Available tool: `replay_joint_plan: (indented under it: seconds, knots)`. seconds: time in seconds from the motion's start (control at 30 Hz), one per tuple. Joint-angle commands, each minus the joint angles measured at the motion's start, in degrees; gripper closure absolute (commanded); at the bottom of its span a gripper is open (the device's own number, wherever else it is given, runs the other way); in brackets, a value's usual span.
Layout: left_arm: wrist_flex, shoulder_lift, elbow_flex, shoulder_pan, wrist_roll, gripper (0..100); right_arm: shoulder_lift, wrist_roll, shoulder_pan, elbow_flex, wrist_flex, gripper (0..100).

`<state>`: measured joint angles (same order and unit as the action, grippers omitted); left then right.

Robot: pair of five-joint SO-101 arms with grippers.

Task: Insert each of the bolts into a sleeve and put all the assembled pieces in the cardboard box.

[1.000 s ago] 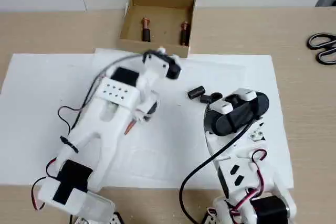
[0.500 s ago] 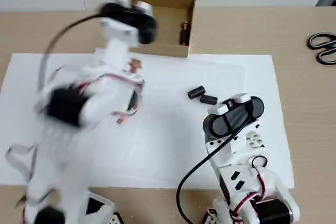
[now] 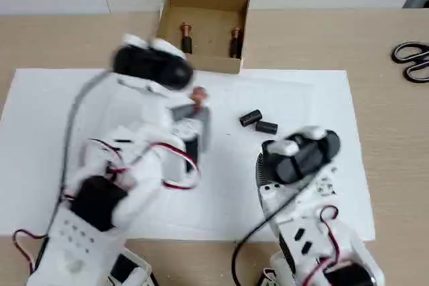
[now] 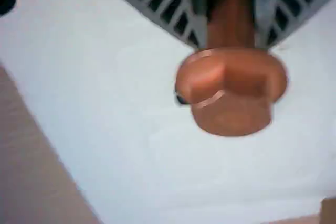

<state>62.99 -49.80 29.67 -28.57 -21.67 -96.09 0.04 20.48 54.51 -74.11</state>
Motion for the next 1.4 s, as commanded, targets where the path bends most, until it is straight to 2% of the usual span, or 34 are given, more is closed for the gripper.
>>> replay_joint_plan:
  seconds: [0.0,0.1,0.23,0.43,0.73,0.93,1.13,1.37]
  knots:
    - [-12.0,-3.0,5.4,-1.2,0.4,99,-5.3,-3.0,0.3,0.5,0.5,99.5]
    - [-15.6,-3.0,7.0,-1.7,0.1,99,-8.5,-2.9,0.6,4.6,0.0,99.5]
    - [-15.7,-2.9,5.3,-2.5,-3.9,99,-8.0,-2.7,3.9,7.0,0.6,99.5]
    - [-17.1,-2.9,3.4,-2.5,-6.8,99,-8.0,-2.6,5.1,12.0,7.3,99.5]
    - [-18.1,-3.1,5.5,-7.6,-6.7,99,-8.0,-2.9,9.4,15.3,11.0,99.5]
    - [-19.6,-3.0,6.5,-7.6,-6.7,99,-8.0,-3.0,9.6,15.0,11.1,99.5]
    - [-25.1,-2.9,10.6,-7.7,-6.7,99,-8.0,-3.0,11.1,15.0,13.1,99.5]
    - [-25.1,-2.9,12.8,-7.9,-6.7,99,-8.0,-3.0,11.1,15.0,13.8,99.5]
